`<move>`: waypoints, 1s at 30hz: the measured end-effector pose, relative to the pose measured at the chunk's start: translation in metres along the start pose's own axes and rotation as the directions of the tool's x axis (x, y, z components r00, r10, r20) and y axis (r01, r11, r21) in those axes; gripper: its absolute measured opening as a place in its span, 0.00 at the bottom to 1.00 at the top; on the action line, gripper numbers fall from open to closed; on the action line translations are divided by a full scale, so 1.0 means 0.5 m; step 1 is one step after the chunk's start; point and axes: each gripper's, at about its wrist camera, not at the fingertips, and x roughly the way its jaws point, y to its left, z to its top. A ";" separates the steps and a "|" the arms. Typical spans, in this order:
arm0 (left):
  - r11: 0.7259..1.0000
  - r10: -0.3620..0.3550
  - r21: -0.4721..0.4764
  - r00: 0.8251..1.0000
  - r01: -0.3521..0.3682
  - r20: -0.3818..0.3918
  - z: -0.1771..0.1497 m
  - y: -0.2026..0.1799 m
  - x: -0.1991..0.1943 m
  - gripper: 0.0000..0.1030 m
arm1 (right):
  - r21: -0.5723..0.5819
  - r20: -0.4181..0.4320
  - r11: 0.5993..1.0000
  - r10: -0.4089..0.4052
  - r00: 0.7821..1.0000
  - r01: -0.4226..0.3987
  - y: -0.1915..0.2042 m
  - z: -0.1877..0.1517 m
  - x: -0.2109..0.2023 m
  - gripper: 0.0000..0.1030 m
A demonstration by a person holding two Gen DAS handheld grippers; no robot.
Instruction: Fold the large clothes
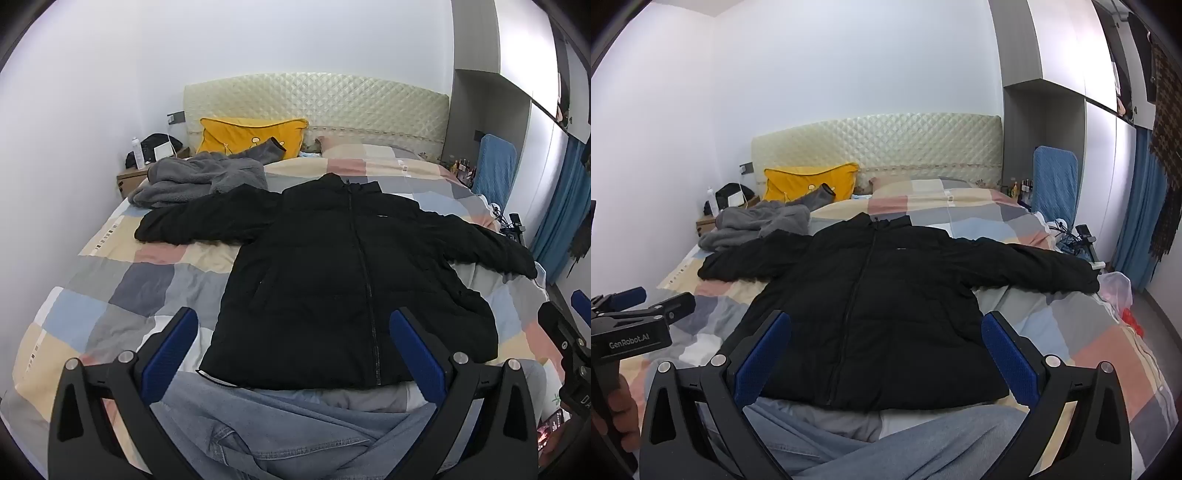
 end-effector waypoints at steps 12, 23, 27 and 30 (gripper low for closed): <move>1.000 -0.006 0.006 1.000 0.006 0.003 -0.001 -0.007 0.003 1.00 | 0.002 0.000 1.000 -0.005 1.000 0.005 -0.013 -0.007 -0.004 1.00; 1.000 -0.021 0.002 1.000 0.021 -0.001 -0.010 -0.005 0.009 1.00 | 0.003 -0.012 1.000 -0.002 1.000 0.002 -0.003 0.002 0.003 1.00; 1.000 -0.021 -0.005 1.000 0.021 0.002 -0.014 -0.002 0.013 1.00 | 0.004 -0.011 1.000 -0.004 1.000 0.004 -0.003 0.001 0.004 1.00; 1.000 -0.023 0.000 1.000 0.023 0.000 -0.012 -0.006 0.006 1.00 | 0.006 -0.012 1.000 -0.004 1.000 0.004 -0.002 -0.001 0.006 1.00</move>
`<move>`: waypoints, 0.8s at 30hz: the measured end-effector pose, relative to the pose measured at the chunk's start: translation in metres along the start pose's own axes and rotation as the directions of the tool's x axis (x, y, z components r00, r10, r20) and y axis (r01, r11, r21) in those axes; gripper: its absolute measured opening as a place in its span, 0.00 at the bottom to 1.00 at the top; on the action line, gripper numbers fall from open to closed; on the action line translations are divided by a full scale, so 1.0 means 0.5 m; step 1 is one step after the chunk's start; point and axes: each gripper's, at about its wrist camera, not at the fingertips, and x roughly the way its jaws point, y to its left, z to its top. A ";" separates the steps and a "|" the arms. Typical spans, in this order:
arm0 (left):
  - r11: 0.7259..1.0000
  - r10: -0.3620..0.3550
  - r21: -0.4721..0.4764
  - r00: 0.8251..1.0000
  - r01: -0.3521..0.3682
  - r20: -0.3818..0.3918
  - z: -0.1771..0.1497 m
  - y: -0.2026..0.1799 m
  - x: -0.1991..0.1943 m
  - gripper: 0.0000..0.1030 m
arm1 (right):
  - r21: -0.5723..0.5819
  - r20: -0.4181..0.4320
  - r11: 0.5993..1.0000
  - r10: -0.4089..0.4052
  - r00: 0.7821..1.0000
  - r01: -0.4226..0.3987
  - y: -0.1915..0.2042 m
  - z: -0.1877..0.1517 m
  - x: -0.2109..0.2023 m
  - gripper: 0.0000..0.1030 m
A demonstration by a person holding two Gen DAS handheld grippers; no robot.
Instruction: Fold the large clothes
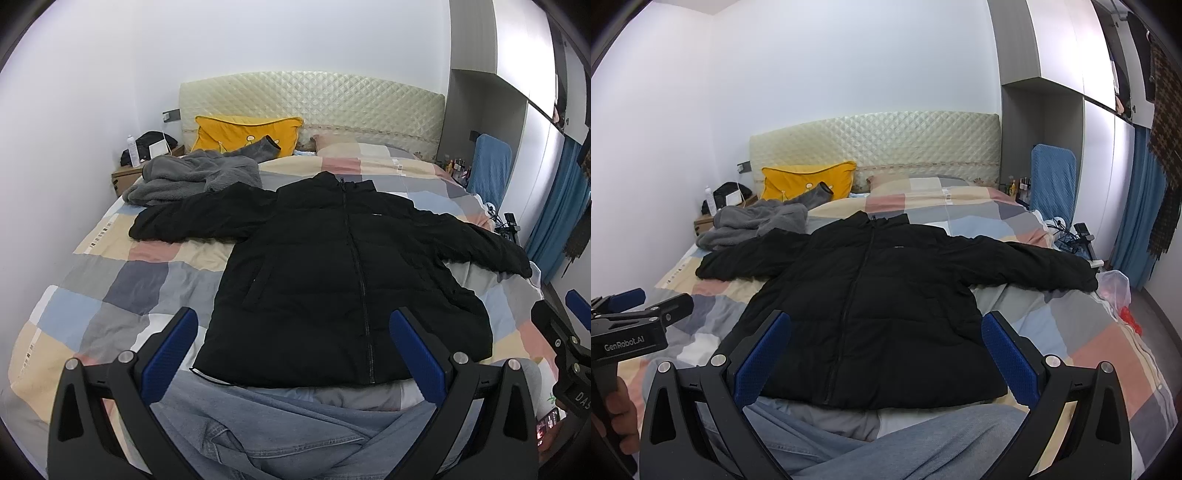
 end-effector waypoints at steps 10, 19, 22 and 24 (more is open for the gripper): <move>1.000 -0.005 0.002 1.000 0.006 -0.012 -0.002 0.007 0.001 1.00 | 0.006 -0.002 1.000 -0.004 1.000 0.004 -0.001 -0.001 0.002 1.00; 1.000 -0.008 -0.006 1.000 0.007 -0.031 -0.007 0.010 0.009 1.00 | -0.001 -0.031 1.000 -0.021 0.999 0.021 -0.007 -0.016 0.014 1.00; 1.000 0.001 -0.005 1.000 -0.001 -0.025 -0.003 0.011 0.007 1.00 | 0.004 -0.031 1.000 -0.023 0.999 0.023 -0.010 -0.016 0.014 1.00; 1.000 0.005 0.002 1.000 -0.005 -0.024 -0.001 0.008 0.007 1.00 | 0.003 -0.029 1.000 -0.024 0.999 0.024 -0.009 -0.014 0.012 1.00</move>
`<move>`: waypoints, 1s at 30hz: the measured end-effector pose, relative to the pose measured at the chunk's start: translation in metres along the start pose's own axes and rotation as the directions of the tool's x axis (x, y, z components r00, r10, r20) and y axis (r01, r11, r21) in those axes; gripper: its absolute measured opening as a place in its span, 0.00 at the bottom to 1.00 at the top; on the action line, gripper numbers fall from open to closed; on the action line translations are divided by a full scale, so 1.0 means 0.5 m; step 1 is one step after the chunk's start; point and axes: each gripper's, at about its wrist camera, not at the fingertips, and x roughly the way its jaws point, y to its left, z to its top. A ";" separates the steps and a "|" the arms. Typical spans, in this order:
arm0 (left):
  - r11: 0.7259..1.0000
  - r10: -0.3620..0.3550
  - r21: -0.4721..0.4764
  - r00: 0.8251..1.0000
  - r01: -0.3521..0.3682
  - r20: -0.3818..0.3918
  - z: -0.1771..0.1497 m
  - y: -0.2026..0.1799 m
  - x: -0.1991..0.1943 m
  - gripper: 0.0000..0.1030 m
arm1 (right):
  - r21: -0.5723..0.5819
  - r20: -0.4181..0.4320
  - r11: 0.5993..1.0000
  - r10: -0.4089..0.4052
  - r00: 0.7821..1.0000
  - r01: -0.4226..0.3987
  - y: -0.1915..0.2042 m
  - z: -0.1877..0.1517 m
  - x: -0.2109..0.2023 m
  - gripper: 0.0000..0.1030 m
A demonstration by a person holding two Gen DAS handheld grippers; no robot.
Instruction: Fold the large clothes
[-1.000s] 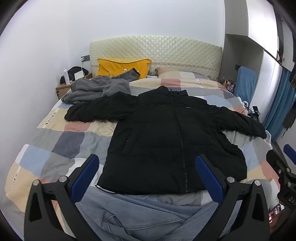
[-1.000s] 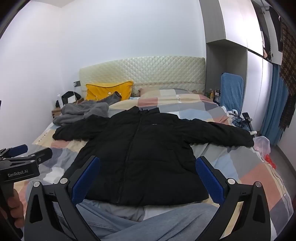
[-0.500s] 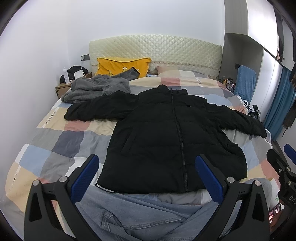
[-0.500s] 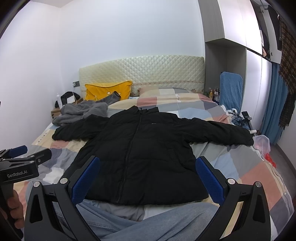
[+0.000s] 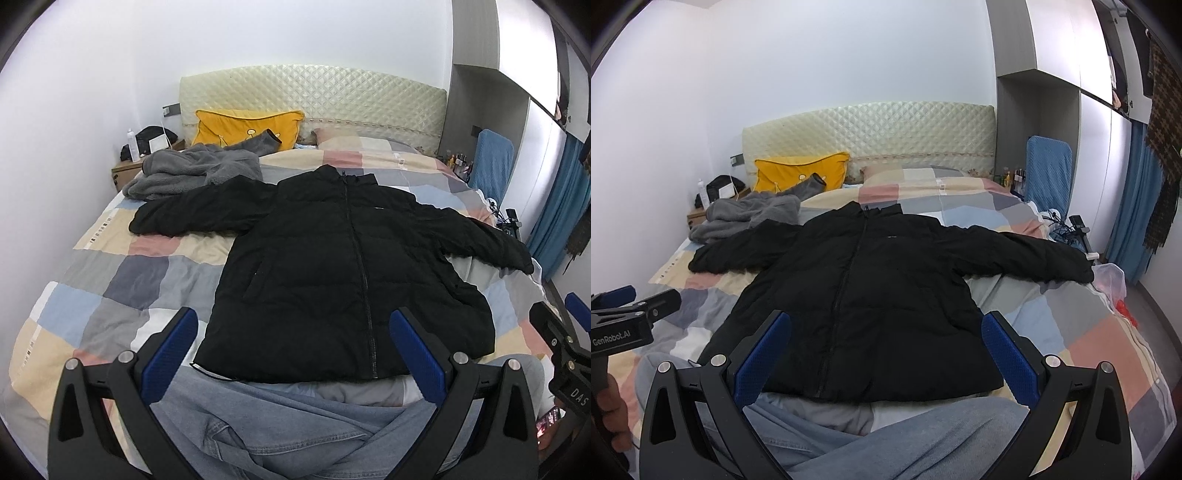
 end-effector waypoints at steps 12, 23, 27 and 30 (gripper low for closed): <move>1.000 0.011 0.011 1.000 -0.011 -0.007 0.001 -0.007 0.004 1.00 | -0.008 0.007 1.000 0.003 1.000 -0.002 0.004 0.006 -0.003 1.00; 1.000 0.021 0.015 1.000 -0.021 -0.008 0.002 -0.009 0.005 1.00 | -0.004 0.006 1.000 0.009 1.000 -0.009 -0.001 0.012 -0.005 1.00; 1.000 0.019 0.007 1.000 -0.019 -0.014 0.003 -0.006 0.009 1.00 | -0.008 0.012 1.000 0.010 1.000 -0.010 -0.001 0.016 -0.002 1.00; 1.000 0.022 0.007 1.000 -0.022 -0.017 0.005 -0.008 0.013 1.00 | -0.009 0.008 1.000 0.011 1.000 -0.011 0.000 0.015 0.000 1.00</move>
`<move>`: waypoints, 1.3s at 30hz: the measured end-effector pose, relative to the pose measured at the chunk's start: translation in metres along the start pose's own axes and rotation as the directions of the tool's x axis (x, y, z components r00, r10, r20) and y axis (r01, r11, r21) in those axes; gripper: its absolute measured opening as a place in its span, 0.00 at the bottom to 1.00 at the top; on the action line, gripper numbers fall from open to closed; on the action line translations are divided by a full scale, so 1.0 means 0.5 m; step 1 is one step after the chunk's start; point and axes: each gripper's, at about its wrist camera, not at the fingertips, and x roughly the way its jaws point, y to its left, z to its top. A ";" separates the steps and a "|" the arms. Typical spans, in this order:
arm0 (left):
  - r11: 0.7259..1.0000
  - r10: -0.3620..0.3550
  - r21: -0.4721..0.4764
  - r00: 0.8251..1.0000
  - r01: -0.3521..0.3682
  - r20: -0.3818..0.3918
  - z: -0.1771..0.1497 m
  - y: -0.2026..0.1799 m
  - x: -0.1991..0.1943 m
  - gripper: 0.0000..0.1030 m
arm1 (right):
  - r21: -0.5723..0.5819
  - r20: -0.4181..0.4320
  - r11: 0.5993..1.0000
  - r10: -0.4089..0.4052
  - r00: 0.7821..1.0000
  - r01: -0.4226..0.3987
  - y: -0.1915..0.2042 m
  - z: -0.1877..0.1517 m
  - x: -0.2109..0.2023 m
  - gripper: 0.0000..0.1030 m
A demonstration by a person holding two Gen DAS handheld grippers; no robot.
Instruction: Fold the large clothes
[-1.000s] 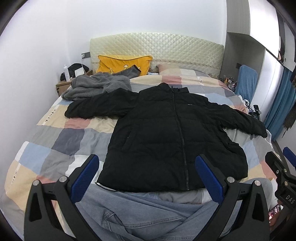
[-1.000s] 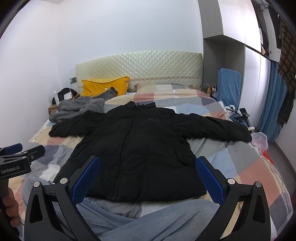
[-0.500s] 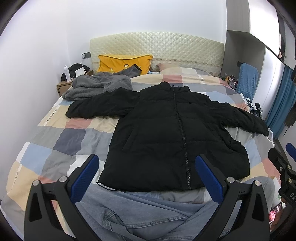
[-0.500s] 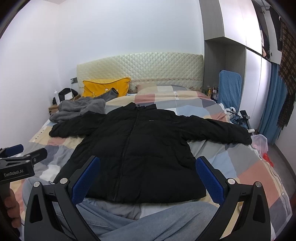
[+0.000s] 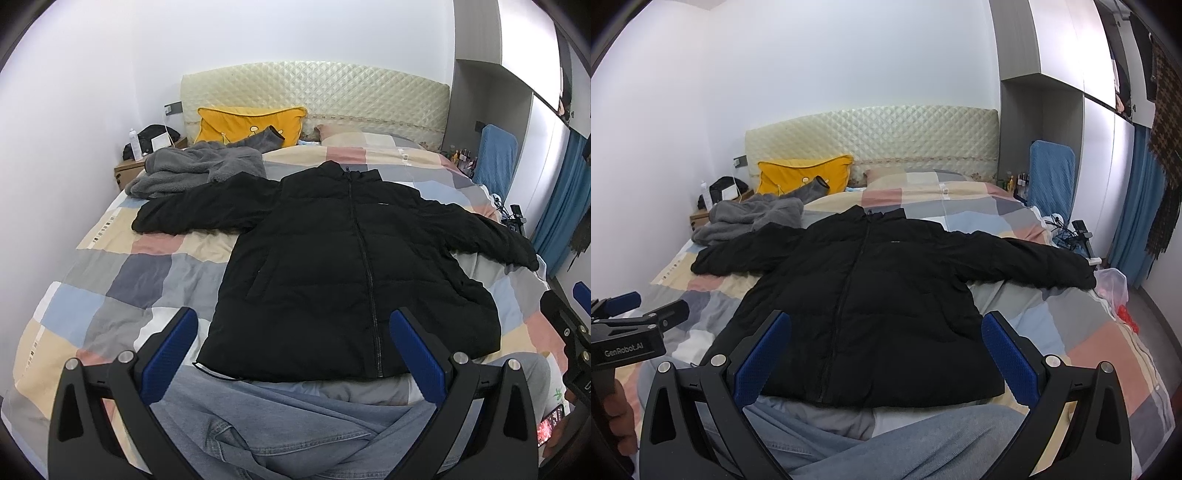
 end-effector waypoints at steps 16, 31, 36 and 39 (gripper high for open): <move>1.000 -0.005 0.014 1.000 0.005 0.003 0.033 -0.008 0.043 1.00 | 0.009 -0.025 1.000 -0.005 1.000 0.005 -0.009 0.026 0.043 1.00; 0.999 -0.034 0.018 0.999 0.035 -0.030 0.071 -0.049 0.107 1.00 | 0.023 0.009 0.996 -0.091 0.996 0.090 -0.106 0.080 0.104 1.00; 0.999 -0.035 0.016 0.998 0.036 -0.042 0.076 -0.072 0.133 1.00 | 0.026 0.014 0.992 -0.120 0.993 0.120 -0.150 0.089 0.123 1.00; 0.999 -0.031 0.011 0.999 0.031 -0.026 0.075 -0.087 0.137 1.00 | 0.030 0.033 0.994 -0.110 0.993 0.109 -0.180 0.094 0.135 1.00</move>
